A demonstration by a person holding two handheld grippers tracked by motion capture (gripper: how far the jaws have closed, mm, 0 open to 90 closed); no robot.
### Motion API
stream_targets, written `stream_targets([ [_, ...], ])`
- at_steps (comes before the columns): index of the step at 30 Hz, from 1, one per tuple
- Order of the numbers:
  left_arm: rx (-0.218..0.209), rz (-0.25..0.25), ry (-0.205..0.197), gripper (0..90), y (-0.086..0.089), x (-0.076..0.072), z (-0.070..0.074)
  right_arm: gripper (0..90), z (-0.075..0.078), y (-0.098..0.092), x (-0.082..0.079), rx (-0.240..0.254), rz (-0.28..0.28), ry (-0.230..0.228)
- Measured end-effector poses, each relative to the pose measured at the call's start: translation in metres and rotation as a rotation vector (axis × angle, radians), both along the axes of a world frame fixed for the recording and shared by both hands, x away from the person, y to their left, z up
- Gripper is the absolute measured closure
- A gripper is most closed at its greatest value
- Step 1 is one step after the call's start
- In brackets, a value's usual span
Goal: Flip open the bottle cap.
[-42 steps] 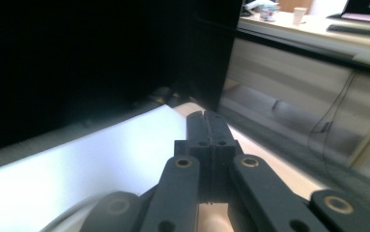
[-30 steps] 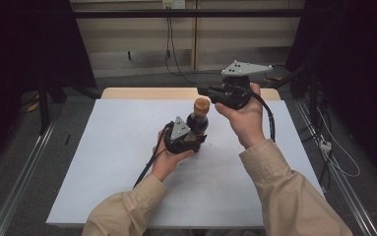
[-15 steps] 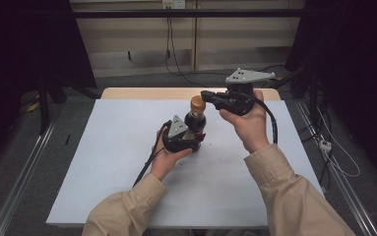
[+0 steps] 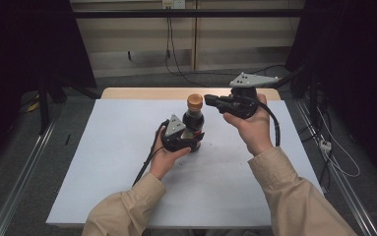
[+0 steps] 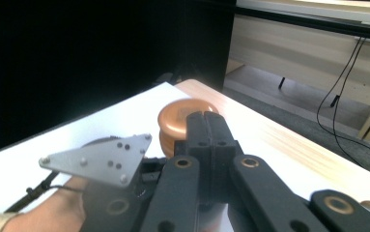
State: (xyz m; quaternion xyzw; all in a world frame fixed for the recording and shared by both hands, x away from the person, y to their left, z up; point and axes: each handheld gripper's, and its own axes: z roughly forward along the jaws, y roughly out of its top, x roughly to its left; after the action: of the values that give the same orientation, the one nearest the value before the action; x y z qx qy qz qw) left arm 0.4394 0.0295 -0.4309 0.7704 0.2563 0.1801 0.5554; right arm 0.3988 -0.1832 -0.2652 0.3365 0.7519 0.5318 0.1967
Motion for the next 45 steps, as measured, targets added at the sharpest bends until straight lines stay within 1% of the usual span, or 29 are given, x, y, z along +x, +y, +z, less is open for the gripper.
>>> stream_targets([
  [3, 0.004, 0.003, -0.007, 30.6, -0.001, -0.001, 0.000, 90.0, -0.006, 0.001, 0.001, -0.024, 0.011, 0.022],
  [4, -0.001, 0.004, -0.008, 30.6, -0.002, -0.001, 0.000, 90.0, -0.009, 0.003, 0.002, -0.029, 0.015, 0.035],
  [6, -0.002, 0.020, -0.007, 30.6, -0.001, -0.001, 0.000, 90.0, -0.012, 0.004, 0.003, -0.033, 0.022, 0.043],
  [13, -0.002, 0.024, -0.005, 30.6, -0.001, -0.001, 0.000, 90.0, -0.016, 0.006, 0.005, -0.051, 0.024, 0.053],
  [14, -0.009, 0.032, -0.003, 30.6, -0.001, -0.001, 0.000, 90.0, -0.016, 0.007, 0.005, -0.053, 0.024, 0.055],
  [17, -0.010, 0.029, 0.002, 30.6, -0.001, 0.000, -0.001, 90.0, -0.018, 0.009, 0.005, -0.058, 0.031, 0.062],
  [19, -0.015, 0.026, 0.002, 30.6, -0.001, 0.000, -0.001, 90.0, -0.020, 0.010, 0.005, -0.059, 0.031, 0.060],
  [22, -0.016, 0.026, 0.004, 30.6, 0.000, 0.000, -0.001, 90.0, -0.019, 0.010, 0.006, -0.044, 0.032, 0.055],
  [30, -0.013, 0.028, 0.010, 30.6, 0.002, 0.002, -0.001, 90.0, -0.016, 0.014, 0.008, -0.053, 0.032, 0.056],
  [37, -0.020, 0.032, 0.014, 30.6, 0.002, 0.001, -0.001, 90.0, -0.014, 0.017, 0.009, -0.040, 0.029, 0.048],
  [40, -0.017, 0.030, 0.010, 30.6, 0.002, 0.001, -0.001, 90.0, -0.014, 0.017, 0.009, -0.041, 0.027, 0.045],
  [45, -0.024, 0.034, 0.016, 30.6, 0.002, 0.002, -0.002, 90.0, -0.013, 0.019, 0.010, -0.040, 0.025, 0.045],
])
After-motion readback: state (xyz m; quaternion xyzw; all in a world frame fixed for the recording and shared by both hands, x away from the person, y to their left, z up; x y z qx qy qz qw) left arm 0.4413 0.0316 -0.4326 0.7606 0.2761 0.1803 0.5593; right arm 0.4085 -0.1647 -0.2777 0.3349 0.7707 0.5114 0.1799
